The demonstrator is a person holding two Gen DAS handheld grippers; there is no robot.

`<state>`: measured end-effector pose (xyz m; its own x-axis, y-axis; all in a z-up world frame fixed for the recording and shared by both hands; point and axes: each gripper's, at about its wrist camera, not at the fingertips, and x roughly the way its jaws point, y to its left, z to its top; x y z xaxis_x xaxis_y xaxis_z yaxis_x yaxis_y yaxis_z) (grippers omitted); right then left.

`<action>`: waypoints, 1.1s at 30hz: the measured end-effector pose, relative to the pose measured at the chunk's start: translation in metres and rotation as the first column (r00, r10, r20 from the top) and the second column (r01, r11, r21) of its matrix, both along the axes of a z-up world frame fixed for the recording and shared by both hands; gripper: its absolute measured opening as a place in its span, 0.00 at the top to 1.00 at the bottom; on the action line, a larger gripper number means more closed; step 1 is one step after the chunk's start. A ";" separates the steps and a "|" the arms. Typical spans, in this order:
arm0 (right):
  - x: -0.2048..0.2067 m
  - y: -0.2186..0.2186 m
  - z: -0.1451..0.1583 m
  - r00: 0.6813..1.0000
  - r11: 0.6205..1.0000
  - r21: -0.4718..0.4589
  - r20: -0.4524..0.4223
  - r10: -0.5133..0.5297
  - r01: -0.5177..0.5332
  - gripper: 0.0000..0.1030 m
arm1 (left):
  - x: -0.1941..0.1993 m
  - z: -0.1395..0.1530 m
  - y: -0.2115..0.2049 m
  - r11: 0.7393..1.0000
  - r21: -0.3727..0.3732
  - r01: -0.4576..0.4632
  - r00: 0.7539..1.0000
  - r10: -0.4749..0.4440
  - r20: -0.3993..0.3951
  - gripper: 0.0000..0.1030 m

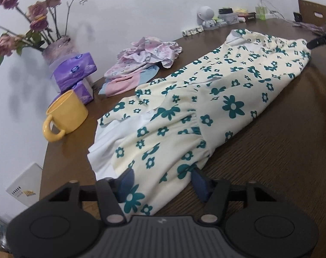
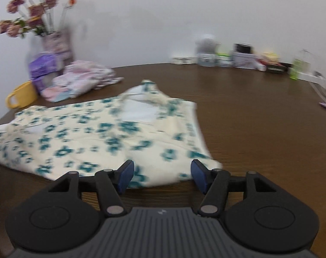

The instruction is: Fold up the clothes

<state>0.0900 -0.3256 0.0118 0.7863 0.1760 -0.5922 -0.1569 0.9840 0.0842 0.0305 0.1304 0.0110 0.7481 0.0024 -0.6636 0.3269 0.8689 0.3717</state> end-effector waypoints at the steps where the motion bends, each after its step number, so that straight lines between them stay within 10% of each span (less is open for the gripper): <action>1: 0.001 -0.005 -0.002 1.000 1.000 0.001 0.004 -0.013 0.013 0.40 | 0.000 0.000 -0.003 1.000 0.012 0.005 1.000 -0.005 0.001 0.55; 9: 0.031 -0.035 -0.019 0.998 0.994 0.103 -0.060 -0.032 0.038 0.50 | 0.001 -0.010 -0.026 0.986 0.167 0.013 1.000 -0.013 0.000 0.94; 12: 0.030 -0.039 -0.022 0.998 0.988 0.155 -0.069 0.008 0.002 0.79 | -0.002 -0.015 -0.034 0.972 0.236 0.009 1.000 -0.011 0.006 0.95; 33: 0.024 -0.035 -0.026 0.999 0.995 0.097 -0.037 0.018 -0.015 0.73 | -0.015 -0.021 -0.032 0.943 0.320 -0.095 0.993 0.068 0.096 0.95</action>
<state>0.1145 -0.3608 -0.0138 0.7601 0.2466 -0.6012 -0.1679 0.9683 0.1849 0.0158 0.0981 -0.0100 0.7885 0.2699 -0.5527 0.2160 0.7198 0.6598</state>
